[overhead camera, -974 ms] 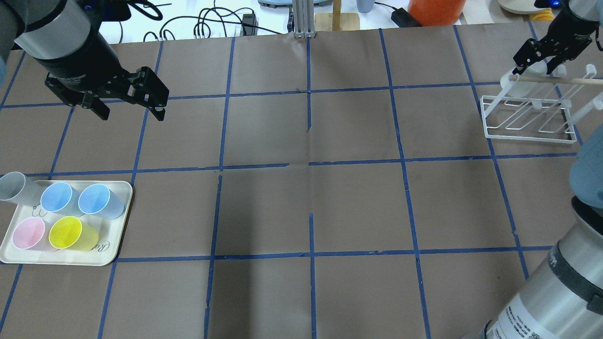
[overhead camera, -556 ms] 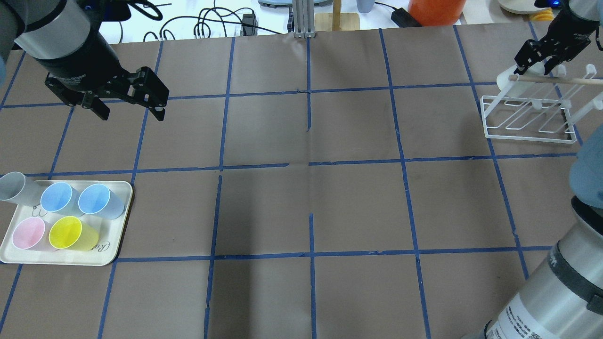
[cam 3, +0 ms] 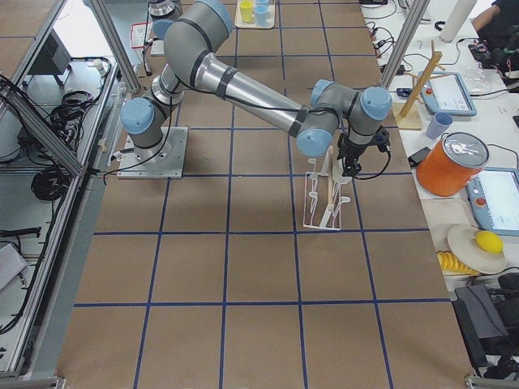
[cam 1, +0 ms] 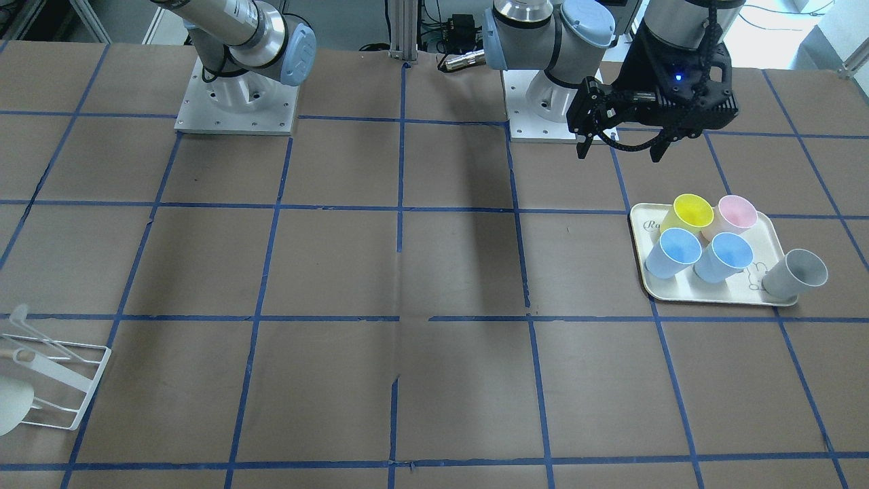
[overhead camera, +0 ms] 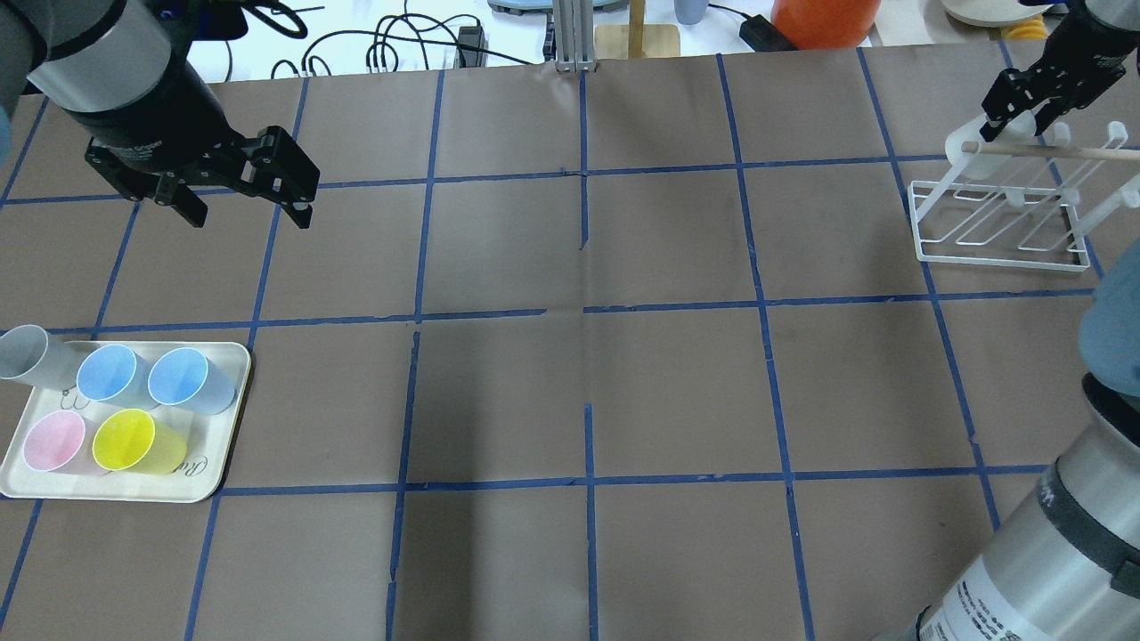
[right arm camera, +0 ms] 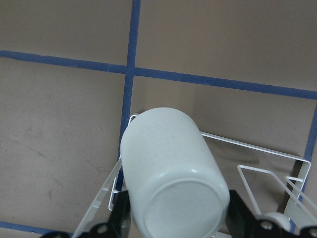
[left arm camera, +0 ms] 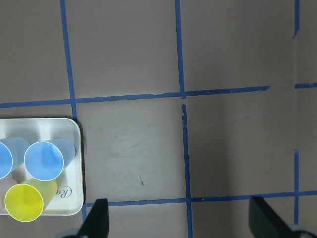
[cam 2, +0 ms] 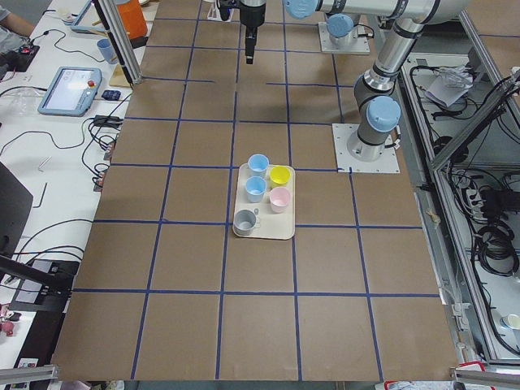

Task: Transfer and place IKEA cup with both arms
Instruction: 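Lift the white cup up out of the rack with the right gripper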

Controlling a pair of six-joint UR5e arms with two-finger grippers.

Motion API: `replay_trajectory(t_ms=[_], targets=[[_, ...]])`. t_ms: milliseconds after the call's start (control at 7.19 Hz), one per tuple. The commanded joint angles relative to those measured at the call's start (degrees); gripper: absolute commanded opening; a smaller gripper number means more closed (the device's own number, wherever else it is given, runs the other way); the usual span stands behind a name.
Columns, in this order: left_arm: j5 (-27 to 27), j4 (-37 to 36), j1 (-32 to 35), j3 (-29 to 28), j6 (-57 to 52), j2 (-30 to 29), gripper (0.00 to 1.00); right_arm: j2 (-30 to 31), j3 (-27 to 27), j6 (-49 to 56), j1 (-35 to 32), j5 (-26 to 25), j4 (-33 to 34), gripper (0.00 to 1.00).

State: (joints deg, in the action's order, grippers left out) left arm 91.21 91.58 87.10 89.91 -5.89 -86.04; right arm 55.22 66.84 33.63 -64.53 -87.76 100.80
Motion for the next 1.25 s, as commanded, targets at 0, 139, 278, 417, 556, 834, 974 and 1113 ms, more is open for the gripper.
replay_trajectory(t_ms=[0, 139, 278, 417, 556, 834, 974, 1113], targets=[[-0.1, 0.0, 0.0, 0.0, 0.0, 0.1, 1.0, 0.1, -3.0, 0.0, -0.1, -0.5, -1.7, 0.43], [-0.1, 0.0, -0.1, 0.0, 0.0, 0.1, 1.0, 0.1, -4.3, -0.1, -0.2, -0.4, -3.5, 0.43], [-0.1, 0.0, -0.1, 0.0, 0.0, 0.1, 1.0, 0.1, -5.0, -0.1, -0.2, -0.4, -4.5, 0.43], [-0.1, 0.1, -0.1, -0.1, 0.0, 0.1, 1.0, 0.2, -5.8, -0.1, -0.2, -0.5, -6.1, 0.43], [-0.1, 0.1, -0.1, -0.1, 0.0, 0.1, 1.0, 0.2, -7.1, -0.1, -0.2, -0.5, -7.6, 0.43], [-0.1, 0.1, -0.1, -0.1, 0.0, 0.1, 1.0, 0.2, -10.1, -0.1, -0.2, -0.8, -11.7, 0.43], [-0.1, 0.1, -0.1, -0.2, 0.1, 0.1, 1.0, 0.3, -11.2, -0.1, -0.2, -1.3, -13.3, 0.43], [-0.1, 0.1, -0.1, -0.2, 0.1, 0.1, 1.0, 0.3, -13.4, -0.1, -0.2, -1.3, -16.3, 0.43]])
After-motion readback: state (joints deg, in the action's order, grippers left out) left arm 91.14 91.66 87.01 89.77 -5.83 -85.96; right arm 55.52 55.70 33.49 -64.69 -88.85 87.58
